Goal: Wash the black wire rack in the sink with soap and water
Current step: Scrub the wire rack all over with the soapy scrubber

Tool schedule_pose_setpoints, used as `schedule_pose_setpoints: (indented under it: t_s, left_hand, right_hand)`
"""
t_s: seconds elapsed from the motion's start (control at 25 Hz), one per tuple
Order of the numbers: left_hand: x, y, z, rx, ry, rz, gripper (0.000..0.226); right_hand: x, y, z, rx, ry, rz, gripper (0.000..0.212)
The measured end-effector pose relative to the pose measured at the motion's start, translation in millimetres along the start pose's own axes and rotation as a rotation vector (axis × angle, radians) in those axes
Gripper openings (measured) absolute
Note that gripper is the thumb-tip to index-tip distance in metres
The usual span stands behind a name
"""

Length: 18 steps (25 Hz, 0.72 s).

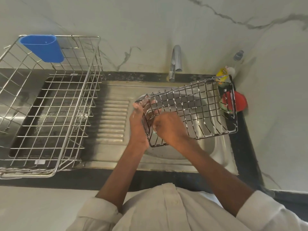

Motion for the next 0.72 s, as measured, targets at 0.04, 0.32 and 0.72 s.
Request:
schedule_pose_setpoints:
  t_s: [0.04, 0.32, 0.72]
  left_hand:
    - [-1.2, -0.2, 1.4, 0.012, -0.007, -0.005, 0.125]
    - [-0.6, -9.0, 3.0, 0.075, -0.075, -0.028, 0.118]
    - [5.4, -15.4, 0.7, -0.025, 0.047, 0.039, 0.082]
  right_hand:
    - [0.7, -0.8, 2.2, 0.013, -0.09, -0.03, 0.018]
    - [0.9, -11.6, -10.6, 0.083, -0.037, -0.049, 0.012]
    - [-13.4, -24.2, -12.1, 0.273, 0.049, -0.194, 0.017]
Point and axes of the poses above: each hand's wrist, its own y-axis towards the middle knuckle, its own z-axis out of the palm, x = y × z, the point moved 1 cm from there along y, towards the middle knuckle
